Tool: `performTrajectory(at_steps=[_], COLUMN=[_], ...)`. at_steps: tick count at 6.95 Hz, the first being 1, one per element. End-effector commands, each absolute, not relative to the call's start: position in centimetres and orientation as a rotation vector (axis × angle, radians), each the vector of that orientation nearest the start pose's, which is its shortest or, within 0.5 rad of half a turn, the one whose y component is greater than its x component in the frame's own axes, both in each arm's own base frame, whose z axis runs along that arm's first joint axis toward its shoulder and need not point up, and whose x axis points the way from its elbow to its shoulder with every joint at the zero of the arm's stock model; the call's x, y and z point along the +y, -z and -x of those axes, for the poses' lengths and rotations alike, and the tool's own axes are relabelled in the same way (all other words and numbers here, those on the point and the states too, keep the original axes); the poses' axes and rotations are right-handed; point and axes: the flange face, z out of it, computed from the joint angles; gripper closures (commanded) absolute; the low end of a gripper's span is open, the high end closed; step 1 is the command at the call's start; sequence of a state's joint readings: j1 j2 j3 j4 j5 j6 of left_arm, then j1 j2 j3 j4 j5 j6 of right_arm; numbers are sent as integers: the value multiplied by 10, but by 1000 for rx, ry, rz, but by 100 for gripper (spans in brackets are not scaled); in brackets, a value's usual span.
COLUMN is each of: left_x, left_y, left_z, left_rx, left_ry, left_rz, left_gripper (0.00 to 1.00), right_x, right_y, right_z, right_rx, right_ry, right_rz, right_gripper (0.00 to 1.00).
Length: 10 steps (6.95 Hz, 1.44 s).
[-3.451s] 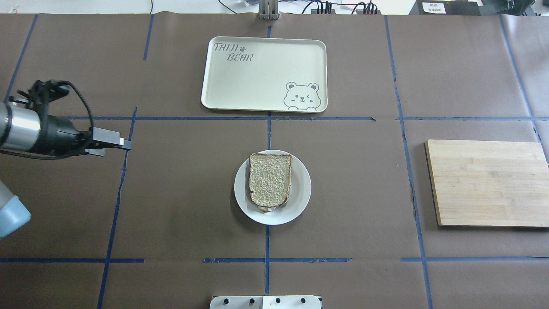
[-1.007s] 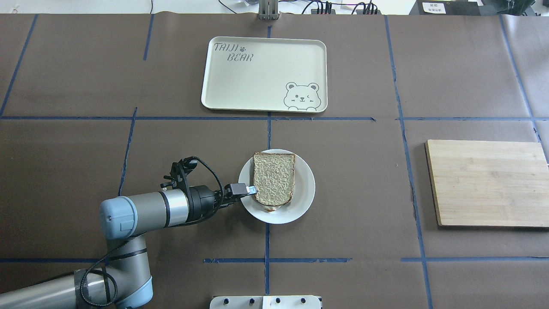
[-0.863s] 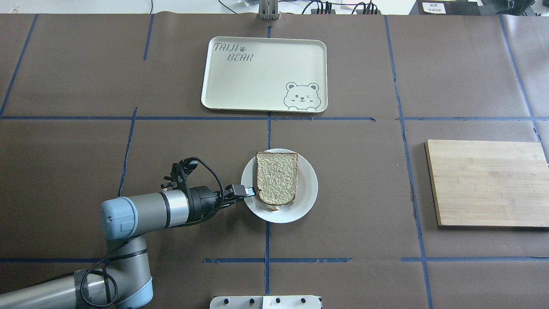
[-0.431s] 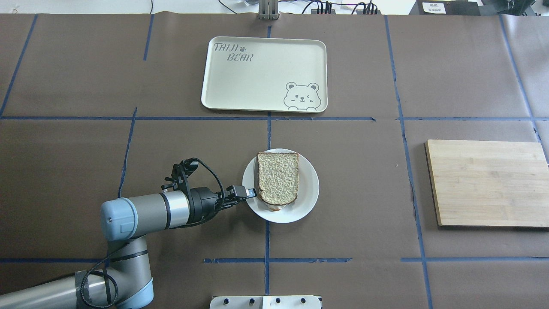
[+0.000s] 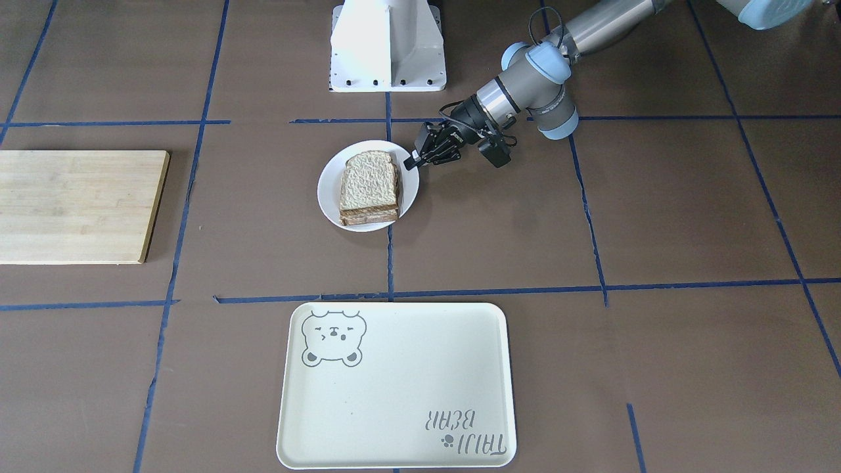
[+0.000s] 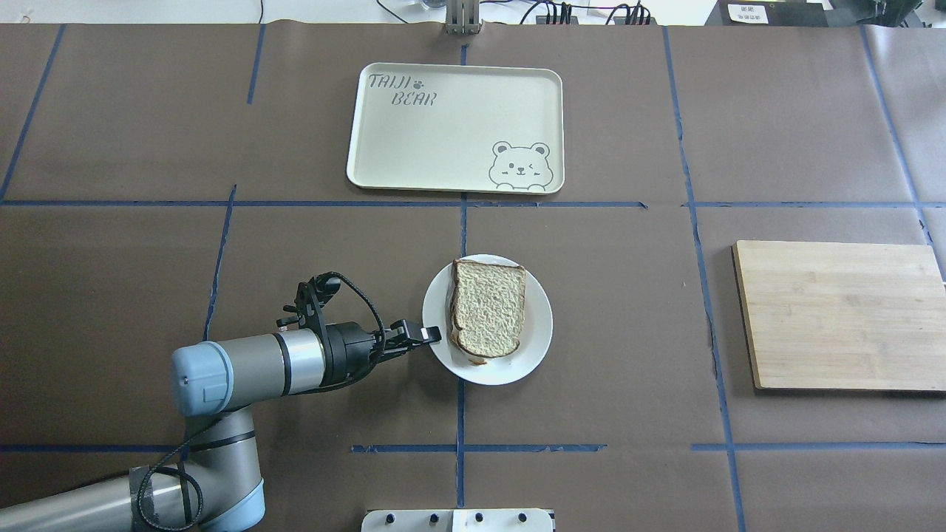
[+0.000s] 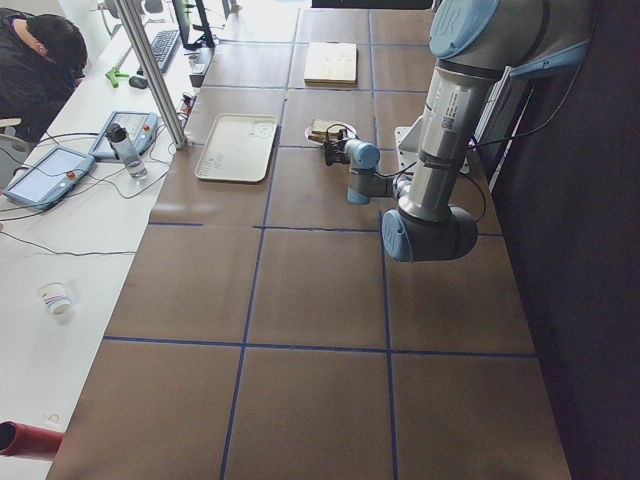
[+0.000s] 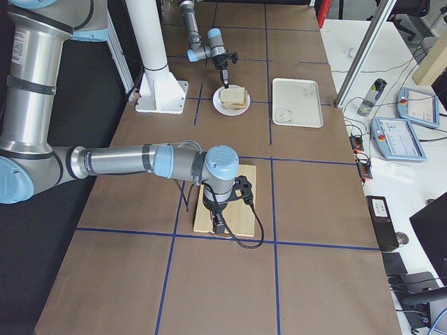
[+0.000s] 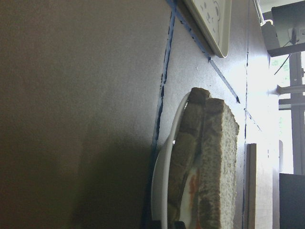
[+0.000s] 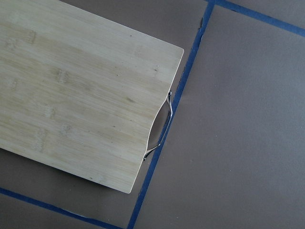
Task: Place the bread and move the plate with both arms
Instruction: 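Slide the plate with the left gripper onto the white bear tray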
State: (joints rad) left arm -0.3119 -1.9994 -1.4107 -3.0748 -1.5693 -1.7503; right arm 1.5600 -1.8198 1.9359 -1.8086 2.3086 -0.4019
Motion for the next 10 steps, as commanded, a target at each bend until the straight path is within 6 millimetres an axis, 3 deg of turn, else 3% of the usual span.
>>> performTrajectory(at_steps=[1,2,4,6,7,9,10], left_x=[-319,-320,-342,-411,-451,-540,-567], left_y=[-320,-317,-304,-312,-321,-328,-326], left_z=[-552,-548,-538,-511,-508,-519,-539], left_rx=[1855,1880,1928,1920,1892,1829,1785], left_ry=[346,363,499,674,755,944,973], left_rz=[-126,-141,-131,-117,-128,-100,-109], left_gripper=[100,100,100,100,100,100,100], right_x=[-376,-376,-377,-377,-377,-377,-377], right_y=[-613,-613,-613,-613,-614,-614,-613], right_z=[-62,-62,-62,-62,-62,-62,-62], right_rx=[-749,-749,-749,-749,-749,-749,-749], right_ry=[349,349,351,351,351,351,351], right_rz=[-31,-31,-33,-33,-32,-32,-33], right_gripper=[0,0,0,0,0,0,0])
